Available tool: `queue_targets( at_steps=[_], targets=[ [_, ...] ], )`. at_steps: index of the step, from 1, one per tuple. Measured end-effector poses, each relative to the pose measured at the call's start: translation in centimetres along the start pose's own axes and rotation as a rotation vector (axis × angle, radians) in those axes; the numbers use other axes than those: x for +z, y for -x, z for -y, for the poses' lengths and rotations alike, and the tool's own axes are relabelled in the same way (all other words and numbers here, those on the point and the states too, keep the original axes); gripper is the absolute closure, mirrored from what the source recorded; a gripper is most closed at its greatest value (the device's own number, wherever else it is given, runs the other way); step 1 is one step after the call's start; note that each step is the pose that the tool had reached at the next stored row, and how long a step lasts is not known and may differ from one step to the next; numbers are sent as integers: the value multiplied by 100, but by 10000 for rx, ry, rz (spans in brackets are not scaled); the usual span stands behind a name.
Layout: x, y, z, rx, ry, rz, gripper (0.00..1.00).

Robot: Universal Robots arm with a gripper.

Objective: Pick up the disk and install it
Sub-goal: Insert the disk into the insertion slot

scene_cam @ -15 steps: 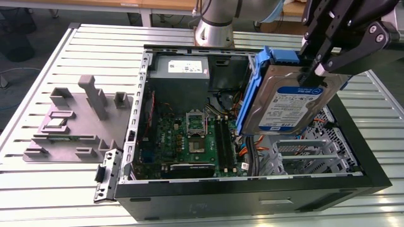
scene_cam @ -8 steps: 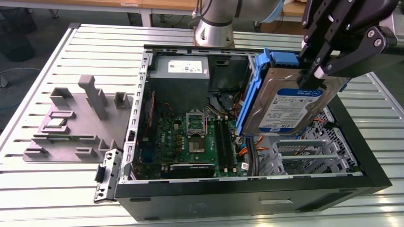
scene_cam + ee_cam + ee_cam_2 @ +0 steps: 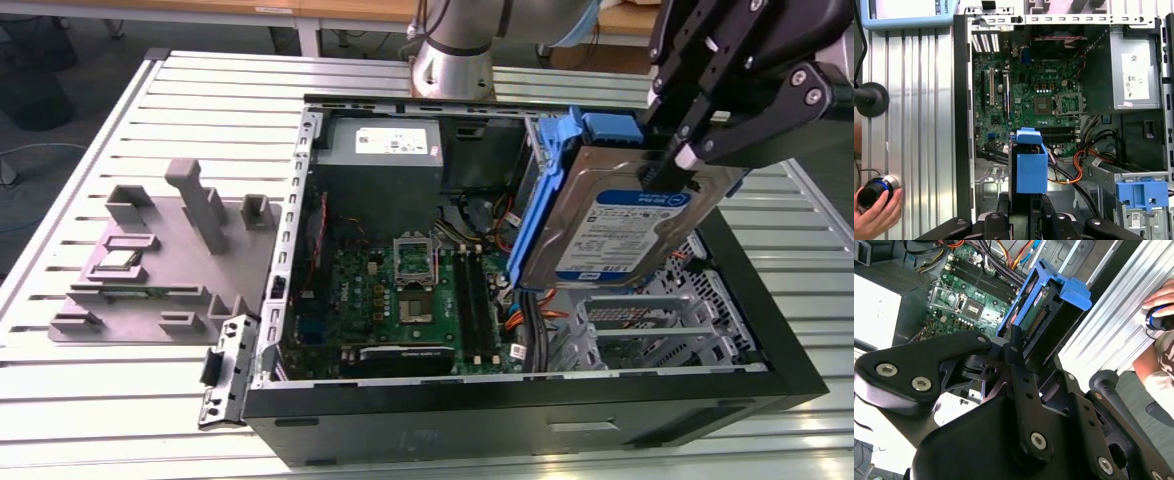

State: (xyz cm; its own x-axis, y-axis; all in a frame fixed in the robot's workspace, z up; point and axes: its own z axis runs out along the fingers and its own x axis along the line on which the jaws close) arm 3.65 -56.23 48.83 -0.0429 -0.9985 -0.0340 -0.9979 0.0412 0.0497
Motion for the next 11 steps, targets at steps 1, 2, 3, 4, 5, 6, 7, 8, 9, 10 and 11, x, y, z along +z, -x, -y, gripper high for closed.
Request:
queue_targets(
  at_steps=[1,2,3,4,5,6,7,8,9,10,11],
  targets=[
    [1,1,13,0,1,0,65],
    [3,1,28,0,3,1,65],
    [5,1,44,0,6,2,65],
    [6,1,56,0,8,1,65],
    [7,2,69,0,9,1,65],
    [9,1,80,0,10,2,65],
    [12,-1,92,0,12,3,65],
    [13,-2,102,0,13,3,65],
    [15,-4,111,-1,14,1,65],
    [16,-6,119,-1,15,1,65],
    [19,-8,127,0,16,1,65]
  ],
)
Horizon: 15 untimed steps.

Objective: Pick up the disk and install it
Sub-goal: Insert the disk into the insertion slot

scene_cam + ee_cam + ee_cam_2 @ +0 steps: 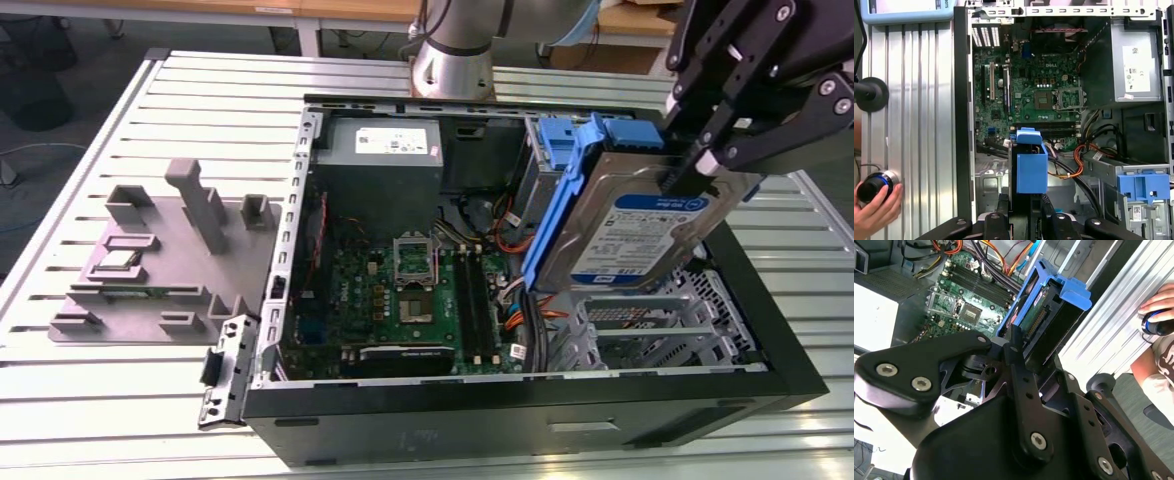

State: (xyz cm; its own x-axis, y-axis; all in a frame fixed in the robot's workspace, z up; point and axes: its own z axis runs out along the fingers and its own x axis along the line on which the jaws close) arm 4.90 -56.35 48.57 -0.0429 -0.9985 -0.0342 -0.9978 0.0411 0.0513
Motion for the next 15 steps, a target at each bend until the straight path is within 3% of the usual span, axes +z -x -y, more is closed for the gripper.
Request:
queue_targets(
  at_steps=[15],
  targets=[
    [59,-36,110,0,5,1,65]
  ],
)
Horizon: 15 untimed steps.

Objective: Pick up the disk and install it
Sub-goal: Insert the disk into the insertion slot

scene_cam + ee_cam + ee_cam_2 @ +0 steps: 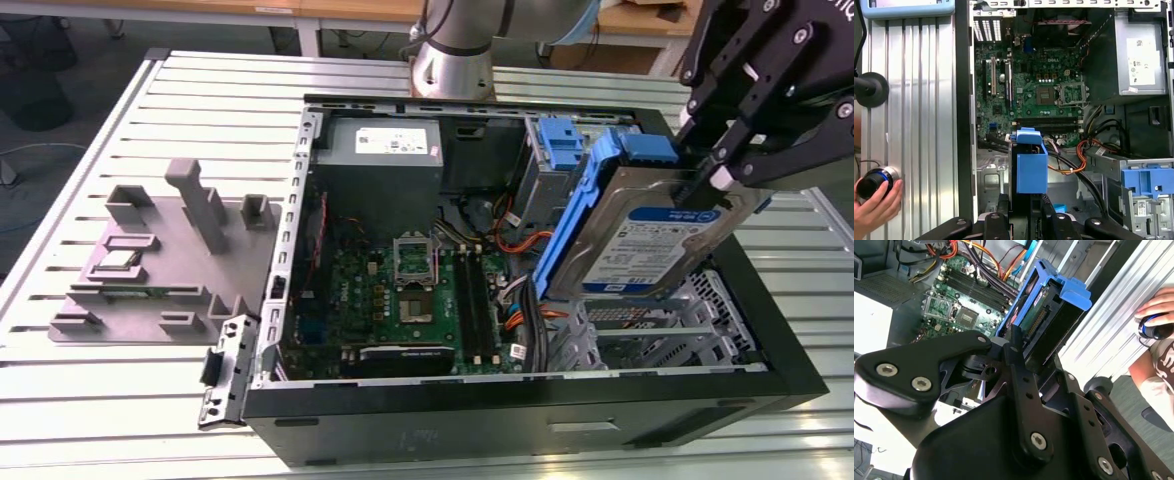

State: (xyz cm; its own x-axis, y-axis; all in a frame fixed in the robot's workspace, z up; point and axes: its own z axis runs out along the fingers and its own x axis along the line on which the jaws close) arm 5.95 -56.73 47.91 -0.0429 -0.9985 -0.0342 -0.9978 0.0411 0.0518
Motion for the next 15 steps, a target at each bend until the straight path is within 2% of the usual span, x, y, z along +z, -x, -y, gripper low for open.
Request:
queue_targets(
  at_steps=[15],
  targets=[
    [84,-9,191,-93,12,-8,65]
  ],
)
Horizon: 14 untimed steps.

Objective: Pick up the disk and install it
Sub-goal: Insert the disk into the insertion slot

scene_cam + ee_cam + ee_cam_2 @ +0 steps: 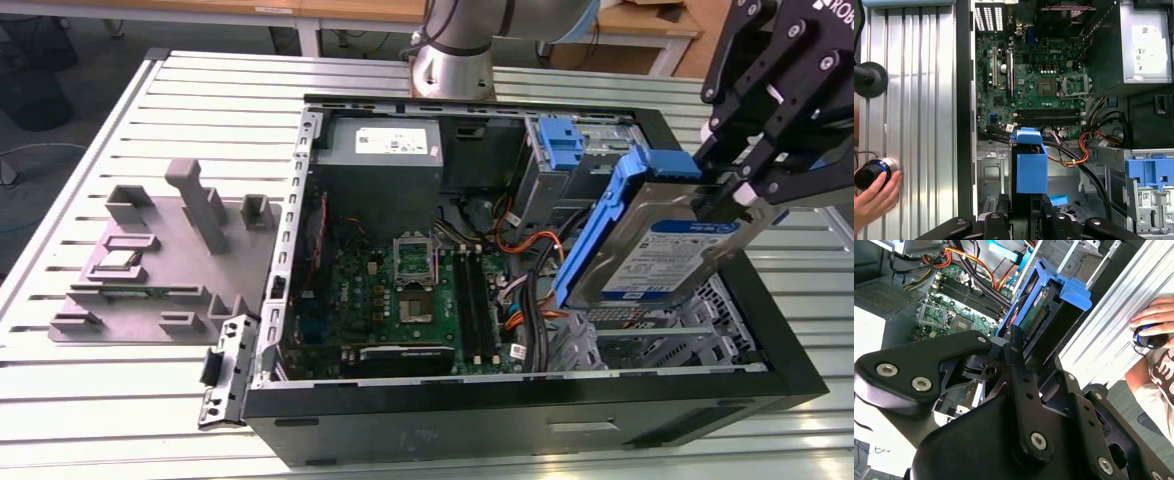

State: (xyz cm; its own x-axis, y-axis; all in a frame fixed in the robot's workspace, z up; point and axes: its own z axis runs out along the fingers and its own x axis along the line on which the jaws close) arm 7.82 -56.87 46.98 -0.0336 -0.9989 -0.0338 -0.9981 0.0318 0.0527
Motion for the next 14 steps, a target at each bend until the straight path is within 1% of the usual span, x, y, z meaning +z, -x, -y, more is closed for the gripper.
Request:
queue_targets(
  at_steps=[7,14],
  targets=[
    [2,0,3,-1,1,2,65],
    [13,1,50,-132,5,-5,65]
  ],
)
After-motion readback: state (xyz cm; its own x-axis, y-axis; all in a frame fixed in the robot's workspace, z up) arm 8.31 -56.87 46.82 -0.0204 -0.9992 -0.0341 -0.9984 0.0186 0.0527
